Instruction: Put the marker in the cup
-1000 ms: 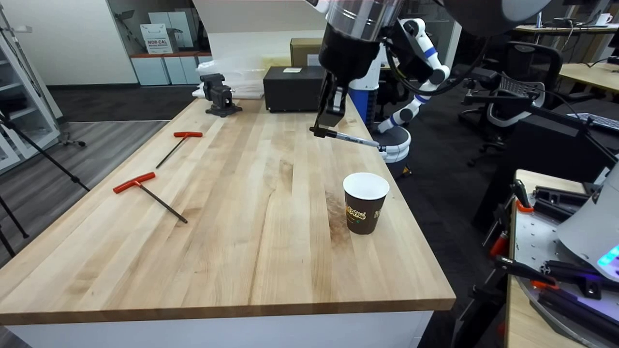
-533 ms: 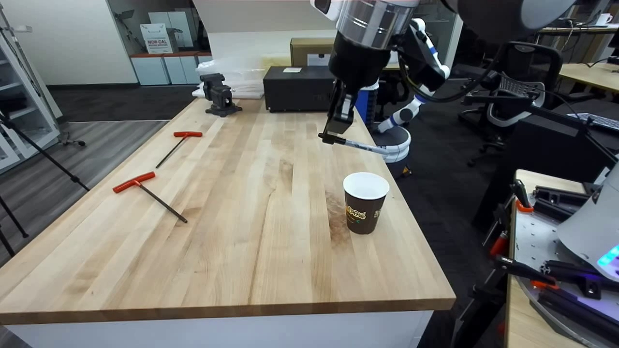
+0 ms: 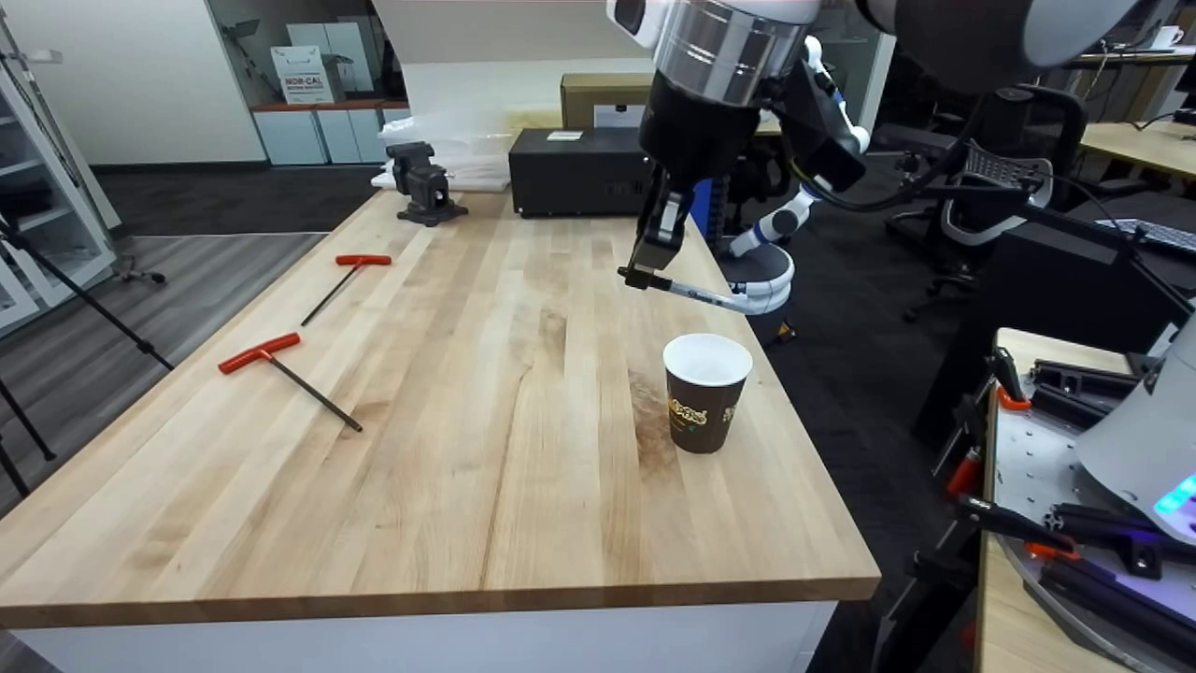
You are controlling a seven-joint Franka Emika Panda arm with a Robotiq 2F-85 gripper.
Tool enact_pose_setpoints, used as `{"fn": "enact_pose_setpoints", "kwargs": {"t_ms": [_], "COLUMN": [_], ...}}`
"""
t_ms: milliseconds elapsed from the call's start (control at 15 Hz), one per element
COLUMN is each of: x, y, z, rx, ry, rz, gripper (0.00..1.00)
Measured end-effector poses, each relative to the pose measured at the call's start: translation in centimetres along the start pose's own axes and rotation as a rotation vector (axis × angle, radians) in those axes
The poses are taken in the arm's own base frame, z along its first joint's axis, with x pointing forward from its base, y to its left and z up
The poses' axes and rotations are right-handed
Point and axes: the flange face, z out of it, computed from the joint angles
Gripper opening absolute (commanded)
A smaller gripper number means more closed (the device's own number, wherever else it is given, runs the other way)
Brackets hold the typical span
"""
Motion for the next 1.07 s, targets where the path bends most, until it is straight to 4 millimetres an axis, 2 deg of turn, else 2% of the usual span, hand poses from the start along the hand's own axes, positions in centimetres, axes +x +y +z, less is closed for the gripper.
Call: {"fn": "enact_pose_setpoints", "kwargs": {"t_ms": [600,1067], "x": [-0.8,-1.4], "y": [-0.9,-2.1], "z": [1.8,4.6], "rx": [0.006,0.001], "ry": [-0.014,-0.038], "rz": [0.005,-0.044], "gripper": [0.05,0.05]}}
